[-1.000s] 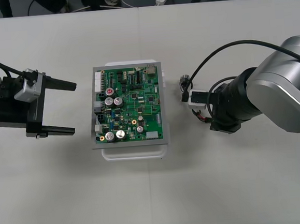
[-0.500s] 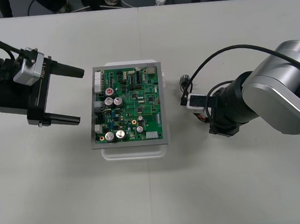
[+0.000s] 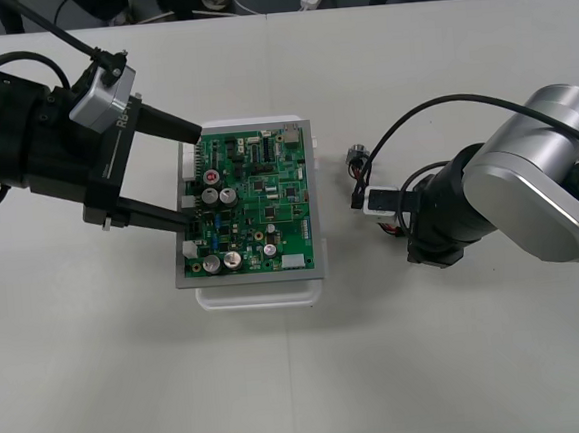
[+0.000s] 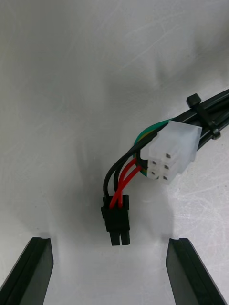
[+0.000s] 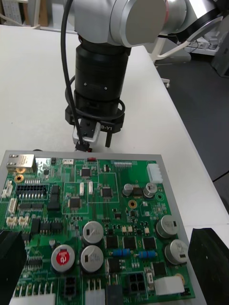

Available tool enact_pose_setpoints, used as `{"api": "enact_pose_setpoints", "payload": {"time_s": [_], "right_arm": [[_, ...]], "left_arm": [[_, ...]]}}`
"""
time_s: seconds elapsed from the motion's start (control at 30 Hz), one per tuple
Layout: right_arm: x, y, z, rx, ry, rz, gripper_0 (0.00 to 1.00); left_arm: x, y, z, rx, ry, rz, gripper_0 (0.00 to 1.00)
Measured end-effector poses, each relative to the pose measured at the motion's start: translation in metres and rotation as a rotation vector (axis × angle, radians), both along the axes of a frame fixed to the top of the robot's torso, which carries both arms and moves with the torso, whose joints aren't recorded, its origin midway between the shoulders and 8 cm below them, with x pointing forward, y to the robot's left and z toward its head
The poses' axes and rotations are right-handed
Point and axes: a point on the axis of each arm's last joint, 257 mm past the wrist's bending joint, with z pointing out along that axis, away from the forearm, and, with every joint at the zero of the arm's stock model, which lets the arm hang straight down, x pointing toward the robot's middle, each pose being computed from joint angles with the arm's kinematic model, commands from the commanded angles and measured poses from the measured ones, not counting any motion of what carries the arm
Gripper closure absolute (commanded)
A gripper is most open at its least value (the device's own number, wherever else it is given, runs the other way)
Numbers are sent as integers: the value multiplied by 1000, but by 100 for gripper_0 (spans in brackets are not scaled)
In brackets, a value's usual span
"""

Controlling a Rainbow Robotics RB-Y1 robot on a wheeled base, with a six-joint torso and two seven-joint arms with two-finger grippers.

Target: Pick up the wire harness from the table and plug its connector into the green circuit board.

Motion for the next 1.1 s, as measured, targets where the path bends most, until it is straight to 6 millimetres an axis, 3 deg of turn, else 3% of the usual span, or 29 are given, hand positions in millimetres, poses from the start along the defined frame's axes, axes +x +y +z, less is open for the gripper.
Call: {"api": "enact_pose_setpoints", "payload": {"time_s": [0.3, 1.1], "right_arm": [[1, -1, -1, -11, -6, -1, 31], [3, 2, -9, -11, 26, -9, 31]], "left_arm": [[-6, -20, 3, 30, -20, -64, 0], [8, -73, 12, -5, -60, -51, 0]]}}
